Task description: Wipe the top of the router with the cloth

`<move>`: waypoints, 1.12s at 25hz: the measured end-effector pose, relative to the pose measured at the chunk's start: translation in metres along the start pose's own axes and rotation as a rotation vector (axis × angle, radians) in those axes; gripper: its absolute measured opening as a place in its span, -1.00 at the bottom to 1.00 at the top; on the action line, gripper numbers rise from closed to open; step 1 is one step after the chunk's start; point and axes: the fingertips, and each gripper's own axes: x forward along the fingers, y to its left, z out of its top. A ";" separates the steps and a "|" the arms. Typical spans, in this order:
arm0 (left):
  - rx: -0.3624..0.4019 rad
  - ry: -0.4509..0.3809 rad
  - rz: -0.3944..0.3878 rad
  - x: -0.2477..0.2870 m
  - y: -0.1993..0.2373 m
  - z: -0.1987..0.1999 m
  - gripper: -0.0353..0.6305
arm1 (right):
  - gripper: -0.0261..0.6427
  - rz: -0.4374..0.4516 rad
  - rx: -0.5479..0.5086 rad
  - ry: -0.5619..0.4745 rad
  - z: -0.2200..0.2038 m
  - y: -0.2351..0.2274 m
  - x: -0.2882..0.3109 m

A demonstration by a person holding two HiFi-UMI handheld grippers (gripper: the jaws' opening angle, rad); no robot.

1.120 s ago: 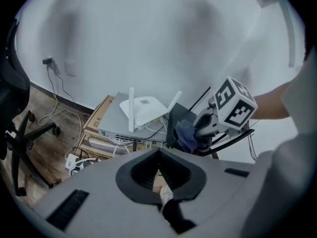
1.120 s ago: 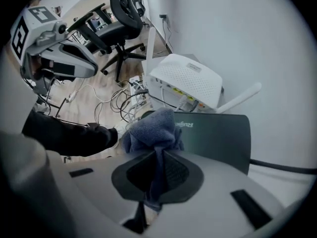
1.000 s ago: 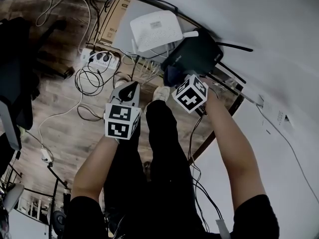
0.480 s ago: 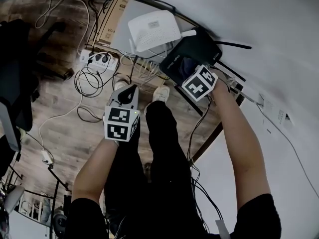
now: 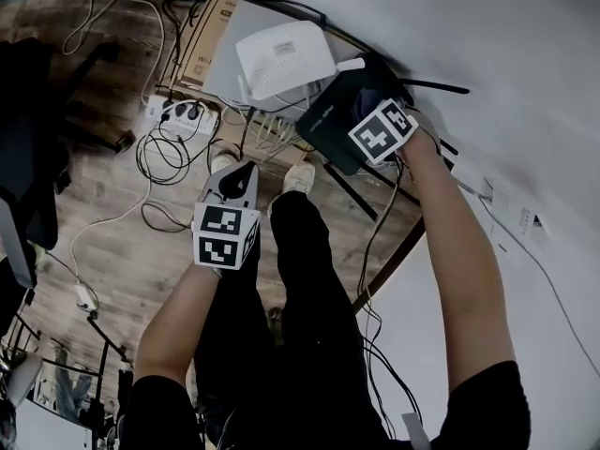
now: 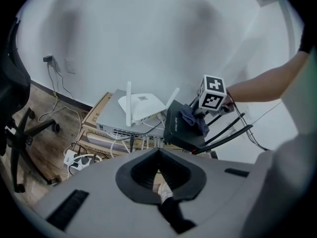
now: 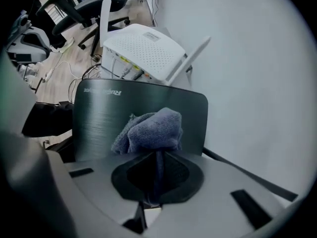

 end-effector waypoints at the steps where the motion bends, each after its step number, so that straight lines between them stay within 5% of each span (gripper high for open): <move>1: -0.003 0.000 0.004 0.000 0.002 0.000 -0.89 | -0.91 -0.015 0.001 0.004 0.000 -0.005 0.001; 13: -0.019 -0.011 0.021 -0.003 0.010 -0.001 -0.89 | -0.91 -0.212 -0.016 0.071 -0.005 -0.055 0.012; 20: -0.012 -0.007 0.021 -0.007 0.009 -0.007 -0.89 | -0.91 -0.156 -0.021 0.227 -0.022 -0.043 0.014; 28: -0.024 -0.029 0.011 -0.007 0.000 -0.002 -0.89 | -0.91 -0.065 -0.074 0.259 -0.029 0.000 0.006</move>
